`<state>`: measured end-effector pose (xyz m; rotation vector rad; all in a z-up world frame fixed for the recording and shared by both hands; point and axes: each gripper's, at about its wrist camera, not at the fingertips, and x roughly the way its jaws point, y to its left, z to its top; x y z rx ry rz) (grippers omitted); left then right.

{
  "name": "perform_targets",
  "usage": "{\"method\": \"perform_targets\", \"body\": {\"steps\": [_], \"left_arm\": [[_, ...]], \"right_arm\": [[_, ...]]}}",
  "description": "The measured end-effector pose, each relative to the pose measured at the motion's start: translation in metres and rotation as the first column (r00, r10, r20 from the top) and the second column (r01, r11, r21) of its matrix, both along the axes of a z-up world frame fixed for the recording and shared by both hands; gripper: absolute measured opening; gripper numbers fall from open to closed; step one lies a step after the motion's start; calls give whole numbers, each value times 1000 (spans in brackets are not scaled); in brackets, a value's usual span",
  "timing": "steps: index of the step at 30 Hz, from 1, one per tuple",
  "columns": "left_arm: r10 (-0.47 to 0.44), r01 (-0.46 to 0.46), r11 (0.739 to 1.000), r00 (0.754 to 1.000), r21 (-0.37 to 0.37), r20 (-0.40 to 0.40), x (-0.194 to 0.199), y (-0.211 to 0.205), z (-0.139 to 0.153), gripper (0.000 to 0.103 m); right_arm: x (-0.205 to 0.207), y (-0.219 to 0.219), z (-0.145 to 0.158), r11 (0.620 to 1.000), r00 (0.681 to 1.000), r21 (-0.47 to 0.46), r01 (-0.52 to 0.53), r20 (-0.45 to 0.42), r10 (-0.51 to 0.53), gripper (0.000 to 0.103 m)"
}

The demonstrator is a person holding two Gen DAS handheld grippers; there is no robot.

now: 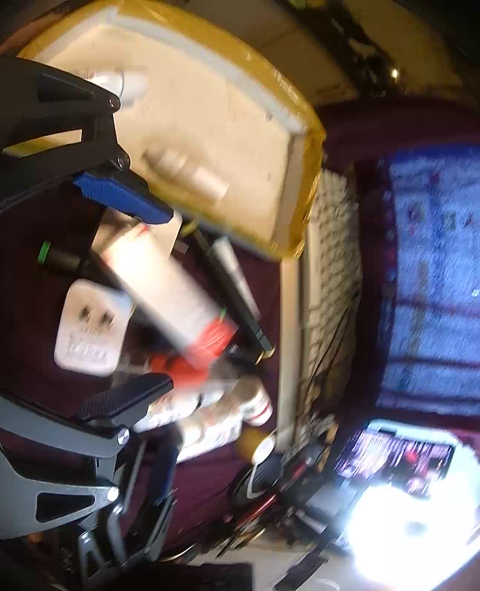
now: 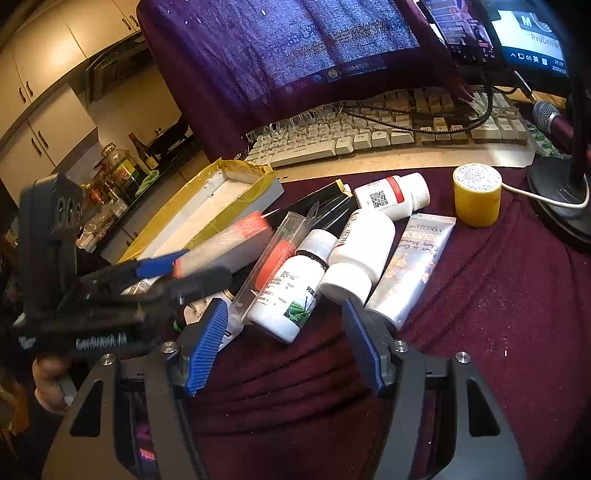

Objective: Organize objects
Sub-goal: 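Grasp the red-and-white box with the left tool, then grasp the white round-capped pill bottle with the right tool while the left holds the box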

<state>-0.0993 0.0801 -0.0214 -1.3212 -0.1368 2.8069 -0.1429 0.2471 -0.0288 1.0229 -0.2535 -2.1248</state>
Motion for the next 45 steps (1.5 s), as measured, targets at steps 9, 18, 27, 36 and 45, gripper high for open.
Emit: {"method": "perform_targets", "body": {"steps": [9,18,27,36,45], "left_arm": [[-3,1,999,999,40,38,5,4,-1,39],[-23,19,996,998,93,53,-33,6,-4,39],[74,-79,983,997,168,36,-5,-12,2,27],[129,-124,957,992,261,-3,38,-15,13,27],[131,-122,953,991,276,-15,52,-15,16,27]], "right_arm": [[-1,-6,0,1000,1000,21,12,-3,-11,64],[-1,0,-1,1000,1000,5,19,-1,-19,64],[2,-1,0,999,999,22,33,-10,-33,54],[-3,-17,-5,998,997,60,37,70,-41,39],[7,-19,5,981,998,183,59,12,-63,34]]}}
